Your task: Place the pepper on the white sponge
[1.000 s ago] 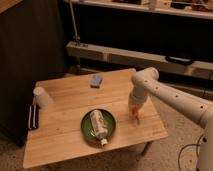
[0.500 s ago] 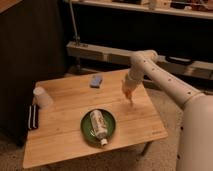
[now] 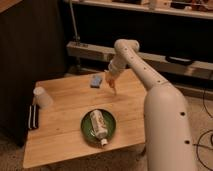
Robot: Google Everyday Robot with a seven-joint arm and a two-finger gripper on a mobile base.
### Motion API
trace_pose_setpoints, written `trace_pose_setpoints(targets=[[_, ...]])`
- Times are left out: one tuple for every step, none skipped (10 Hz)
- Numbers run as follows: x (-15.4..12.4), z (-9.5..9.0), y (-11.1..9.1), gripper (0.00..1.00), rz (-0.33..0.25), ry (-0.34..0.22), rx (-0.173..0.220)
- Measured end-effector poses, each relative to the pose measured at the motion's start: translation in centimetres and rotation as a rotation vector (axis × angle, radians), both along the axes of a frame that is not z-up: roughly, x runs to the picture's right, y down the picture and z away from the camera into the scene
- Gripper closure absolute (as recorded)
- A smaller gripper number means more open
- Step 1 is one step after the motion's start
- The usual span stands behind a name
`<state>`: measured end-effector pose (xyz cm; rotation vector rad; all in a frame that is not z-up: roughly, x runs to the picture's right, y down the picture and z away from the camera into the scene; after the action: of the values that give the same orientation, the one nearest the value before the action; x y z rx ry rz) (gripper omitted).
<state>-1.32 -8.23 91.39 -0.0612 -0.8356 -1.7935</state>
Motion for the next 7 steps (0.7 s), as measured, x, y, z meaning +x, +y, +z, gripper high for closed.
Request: trace_pose_setpoints(targets=[[-2.1, 0.7, -0.7, 1.00, -0.007, -0.021, -0.004], [-3.5, 1.4, -1.2, 1.00, -0.007, -0.028, -0.010], [-5.0, 2.1, -1.5, 1.00, -0.009, -0.035, -0.016], [-5.7, 2.4, -1.6, 1.00, -0.012, -0.037, -0.018], [-6.2, 2.6, -1.7, 1.00, -0.014, -0.039, -0.019], [-6.3, 2.6, -1.7, 1.00, -0.014, -0.040, -0.019], [-6.2, 2.6, -1.7, 1.00, -0.014, -0.039, -0.019]])
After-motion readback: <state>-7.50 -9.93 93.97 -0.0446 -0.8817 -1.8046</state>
